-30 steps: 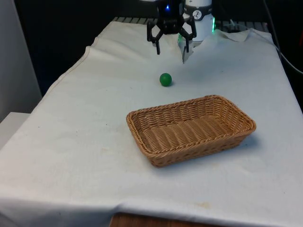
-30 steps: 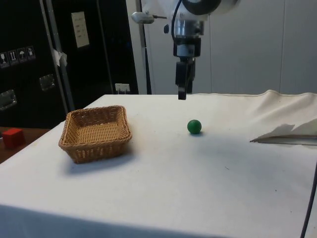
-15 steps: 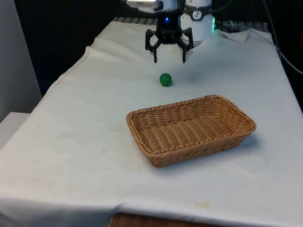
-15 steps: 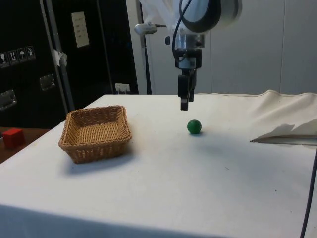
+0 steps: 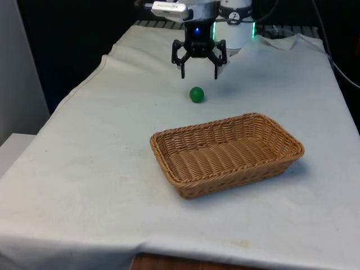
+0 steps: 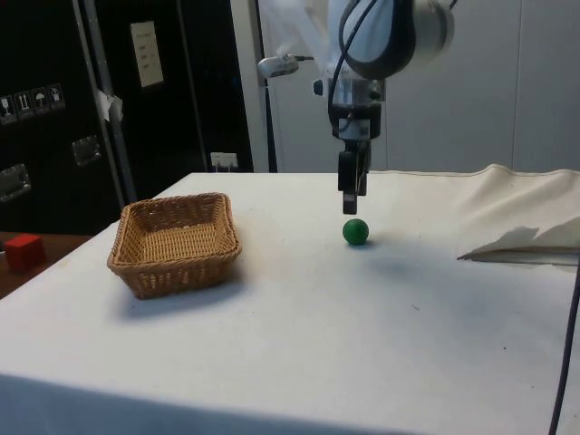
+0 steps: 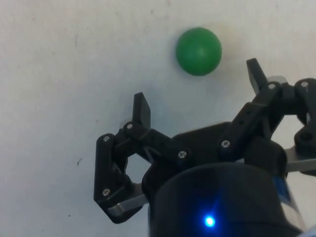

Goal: Pick up the ball and place it into the basket.

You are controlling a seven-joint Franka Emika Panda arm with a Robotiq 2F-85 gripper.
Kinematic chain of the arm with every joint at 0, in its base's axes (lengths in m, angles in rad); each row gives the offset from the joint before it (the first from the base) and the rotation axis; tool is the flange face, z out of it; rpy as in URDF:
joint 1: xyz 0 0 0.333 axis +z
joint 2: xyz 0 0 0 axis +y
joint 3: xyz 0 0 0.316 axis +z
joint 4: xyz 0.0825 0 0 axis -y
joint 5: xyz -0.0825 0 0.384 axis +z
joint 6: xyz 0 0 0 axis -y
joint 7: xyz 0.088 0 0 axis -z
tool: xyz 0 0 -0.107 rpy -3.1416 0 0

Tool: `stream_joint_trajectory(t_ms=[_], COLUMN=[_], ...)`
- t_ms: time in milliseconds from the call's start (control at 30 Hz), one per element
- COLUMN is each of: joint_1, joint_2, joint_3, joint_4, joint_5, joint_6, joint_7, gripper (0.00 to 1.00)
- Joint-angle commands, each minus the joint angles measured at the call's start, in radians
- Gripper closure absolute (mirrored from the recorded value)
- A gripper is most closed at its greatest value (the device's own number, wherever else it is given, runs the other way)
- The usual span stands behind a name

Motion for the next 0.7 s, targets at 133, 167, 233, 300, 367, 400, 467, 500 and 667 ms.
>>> stream_joint_trajectory(t_ms=[133, 167, 233, 300, 367, 400, 467, 500, 667], joint_1=[-0.002, -0.003, -0.004, -0.005, -0.005, -0.006, -0.006, -0.007, -0.009], joint_2=[0.017, 0.023, 0.039, 0.045, 0.056, 0.061, 0.074, 0.084, 0.104], joint_3=[0.021, 0.023, 0.029, 0.03, 0.034, 0.036, 0.039, 0.043, 0.05], joint_4=[-0.001, 0.001, 0.006, 0.008, 0.013, 0.015, 0.019, 0.022, 0.025], joint_5=[0.06, 0.063, 0.069, 0.071, 0.077, 0.079, 0.081, 0.083, 0.09], joint_6=[0.022, 0.024, 0.03, 0.032, 0.036, 0.037, 0.042, 0.048, 0.06], joint_7=[-0.035, -0.035, -0.036, -0.036, -0.036, -0.036, -0.035, -0.034, -0.034], gripper=[0.0, 0.0, 0.0, 0.0, 0.0, 0.0, 0.0, 0.0, 0.0])
